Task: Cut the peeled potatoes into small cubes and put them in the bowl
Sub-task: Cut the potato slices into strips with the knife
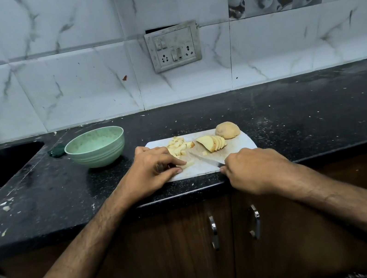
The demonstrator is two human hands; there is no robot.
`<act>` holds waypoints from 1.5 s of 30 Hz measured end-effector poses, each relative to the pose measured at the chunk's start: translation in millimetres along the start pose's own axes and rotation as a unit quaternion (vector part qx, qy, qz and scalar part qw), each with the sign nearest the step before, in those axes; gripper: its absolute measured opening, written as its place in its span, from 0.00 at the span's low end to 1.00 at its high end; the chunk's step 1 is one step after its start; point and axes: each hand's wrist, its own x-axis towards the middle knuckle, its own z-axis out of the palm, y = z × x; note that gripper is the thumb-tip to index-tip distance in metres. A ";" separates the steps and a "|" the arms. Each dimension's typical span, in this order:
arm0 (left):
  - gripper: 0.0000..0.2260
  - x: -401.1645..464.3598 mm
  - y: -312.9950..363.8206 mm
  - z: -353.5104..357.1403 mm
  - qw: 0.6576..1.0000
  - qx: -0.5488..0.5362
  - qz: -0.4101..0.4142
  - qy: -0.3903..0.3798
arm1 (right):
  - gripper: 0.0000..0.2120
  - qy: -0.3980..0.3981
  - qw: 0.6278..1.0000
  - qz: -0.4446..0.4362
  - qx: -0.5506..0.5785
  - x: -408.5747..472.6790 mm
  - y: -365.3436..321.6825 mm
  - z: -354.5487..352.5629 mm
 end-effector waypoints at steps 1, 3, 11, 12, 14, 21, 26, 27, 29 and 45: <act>0.06 -0.1 -0.1 -0.1 1.000 -0.004 -0.001 0.006 | 0.12 -0.003 1.000 0.004 0.003 0.1 2.1 -2.1; 0.05 -0.6 -0.6 -0.5 1.000 -0.014 -0.006 0.018 | 0.13 -0.003 1.000 0.006 0.013 0.2 3.7 -5.7; 0.04 -0.5 0.0 -0.2 1.000 -0.021 -0.006 0.017 | 0.13 -0.025 0.999 -0.012 0.034 -4.8 -13.8 -1.0; 0.04 -0.5 -0.2 -0.2 1.000 -0.020 -0.006 0.017 | 0.12 -0.033 0.999 -0.012 0.039 -5.4 -15.9 1.1; 0.04 -0.8 -0.2 -0.2 1.000 -0.017 -0.005 0.017 | 0.10 -0.035 0.998 -0.013 0.042 -6.0 -19.0 3.5; 0.06 -2.3 -0.5 -1.7 1.000 -0.024 -0.006 0.014 | 0.13 0.001 1.000 -0.001 -0.008 -2.9 -7.8 0.0; 0.04 0.8 -0.8 -4.8 0.998 -0.061 -0.005 0.011 | 0.14 0.002 1.000 -0.016 0.020 -5.6 -15.0 -5.1; 0.04 1.2 -0.8 -5.0 0.998 -0.067 -0.010 0.014 | 0.13 0.000 1.000 -0.021 0.023 -5.7 -17.2 -4.9; 0.05 1.2 -1.1 -4.8 0.997 -0.072 -0.014 0.018 | 0.12 -0.006 0.999 -0.028 0.025 -4.4 -21.2 -2.1; 0.05 -0.1 4.6 -9.9 0.992 -0.112 -0.061 0.018 | 0.15 -0.003 0.999 -0.030 0.022 -6.9 -19.5 -6.0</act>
